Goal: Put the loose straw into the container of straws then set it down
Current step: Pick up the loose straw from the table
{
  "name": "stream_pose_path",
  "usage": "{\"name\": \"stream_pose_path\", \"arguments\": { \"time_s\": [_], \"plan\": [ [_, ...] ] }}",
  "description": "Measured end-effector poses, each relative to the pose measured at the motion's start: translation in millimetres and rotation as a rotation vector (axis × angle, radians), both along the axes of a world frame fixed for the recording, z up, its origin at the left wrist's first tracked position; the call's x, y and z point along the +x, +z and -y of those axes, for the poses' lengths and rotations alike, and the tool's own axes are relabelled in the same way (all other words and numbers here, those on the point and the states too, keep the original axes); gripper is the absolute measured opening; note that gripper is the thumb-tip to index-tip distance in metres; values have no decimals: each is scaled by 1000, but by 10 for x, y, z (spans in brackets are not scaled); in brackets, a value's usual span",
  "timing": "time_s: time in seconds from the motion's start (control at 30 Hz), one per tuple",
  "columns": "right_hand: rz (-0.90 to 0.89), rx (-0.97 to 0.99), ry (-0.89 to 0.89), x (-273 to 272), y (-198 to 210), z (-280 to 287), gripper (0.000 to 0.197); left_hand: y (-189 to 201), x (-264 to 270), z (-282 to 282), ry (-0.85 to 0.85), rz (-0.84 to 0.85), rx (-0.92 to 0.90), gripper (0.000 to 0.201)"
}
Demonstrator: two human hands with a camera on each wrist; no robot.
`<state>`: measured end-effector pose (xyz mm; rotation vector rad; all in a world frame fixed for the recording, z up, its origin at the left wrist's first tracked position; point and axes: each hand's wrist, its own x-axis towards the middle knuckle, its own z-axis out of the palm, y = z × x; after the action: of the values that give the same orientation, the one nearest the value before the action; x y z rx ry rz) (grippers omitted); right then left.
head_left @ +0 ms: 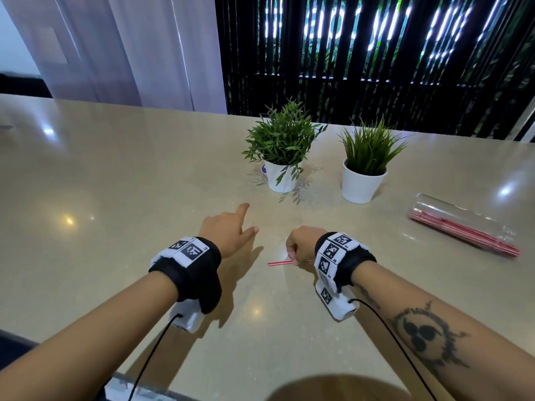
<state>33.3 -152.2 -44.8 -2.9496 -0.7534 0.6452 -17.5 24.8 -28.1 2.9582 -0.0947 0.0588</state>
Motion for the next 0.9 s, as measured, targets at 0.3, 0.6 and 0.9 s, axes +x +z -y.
{"name": "stream_pose_path", "arguments": {
  "time_s": [0.3, 0.6, 0.9],
  "plan": [
    [-60, 115, 6, -105, 28, 34, 13, -110, 36, -8, 12, 1, -39, 57],
    [-89, 815, -261, -123, 350, 381, 19, 2, 148, 148, -59, 107, -106, 52],
    [-65, 1291, -440, -370, 507, 870, 14, 182, 287, 587, -188, 200, -215, 47]
  ]
}}
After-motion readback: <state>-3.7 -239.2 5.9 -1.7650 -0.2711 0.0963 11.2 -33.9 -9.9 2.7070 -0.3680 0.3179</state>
